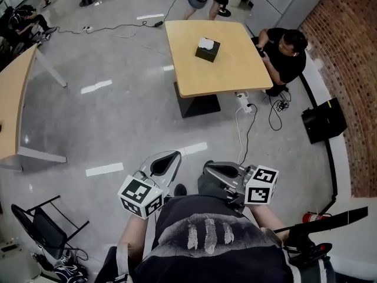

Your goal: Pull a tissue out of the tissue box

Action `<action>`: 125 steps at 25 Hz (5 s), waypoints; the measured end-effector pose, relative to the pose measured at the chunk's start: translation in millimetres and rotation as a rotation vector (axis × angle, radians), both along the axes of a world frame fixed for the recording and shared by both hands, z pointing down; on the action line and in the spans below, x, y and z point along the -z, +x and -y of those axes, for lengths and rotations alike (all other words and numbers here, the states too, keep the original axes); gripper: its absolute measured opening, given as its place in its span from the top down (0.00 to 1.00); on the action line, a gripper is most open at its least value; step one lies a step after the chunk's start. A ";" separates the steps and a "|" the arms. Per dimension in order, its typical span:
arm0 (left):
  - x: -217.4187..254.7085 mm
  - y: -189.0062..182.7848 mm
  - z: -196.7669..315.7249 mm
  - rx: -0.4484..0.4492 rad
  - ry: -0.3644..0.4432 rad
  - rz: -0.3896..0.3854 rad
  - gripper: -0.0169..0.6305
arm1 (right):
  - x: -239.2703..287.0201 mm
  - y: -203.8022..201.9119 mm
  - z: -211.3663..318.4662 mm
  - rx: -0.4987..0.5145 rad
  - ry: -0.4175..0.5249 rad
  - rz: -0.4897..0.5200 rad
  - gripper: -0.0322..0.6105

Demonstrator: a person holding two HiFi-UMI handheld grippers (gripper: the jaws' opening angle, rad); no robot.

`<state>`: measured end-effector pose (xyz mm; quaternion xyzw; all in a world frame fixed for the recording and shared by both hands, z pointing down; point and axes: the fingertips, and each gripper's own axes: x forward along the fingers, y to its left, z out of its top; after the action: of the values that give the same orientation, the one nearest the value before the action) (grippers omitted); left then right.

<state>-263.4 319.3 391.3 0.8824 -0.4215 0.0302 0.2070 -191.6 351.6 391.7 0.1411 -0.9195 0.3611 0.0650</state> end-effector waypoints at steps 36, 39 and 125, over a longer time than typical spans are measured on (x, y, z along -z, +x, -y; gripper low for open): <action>21.5 195.4 195.3 -0.096 -0.018 0.321 0.97 | -1.7 163.4 191.1 0.064 -0.005 0.306 0.95; 17.4 197.9 202.8 -0.102 -0.021 0.325 0.97 | -3.3 165.9 200.3 0.062 0.005 0.292 0.95; -111.3 58.2 590.2 0.148 -0.413 0.589 0.58 | -85.2 150.2 526.9 0.043 -0.136 0.023 0.95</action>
<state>-205.2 -270.9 502.6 0.7424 -0.5108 0.3525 0.2522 -41.4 -175.2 476.9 0.1126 -0.8963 0.4230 0.0717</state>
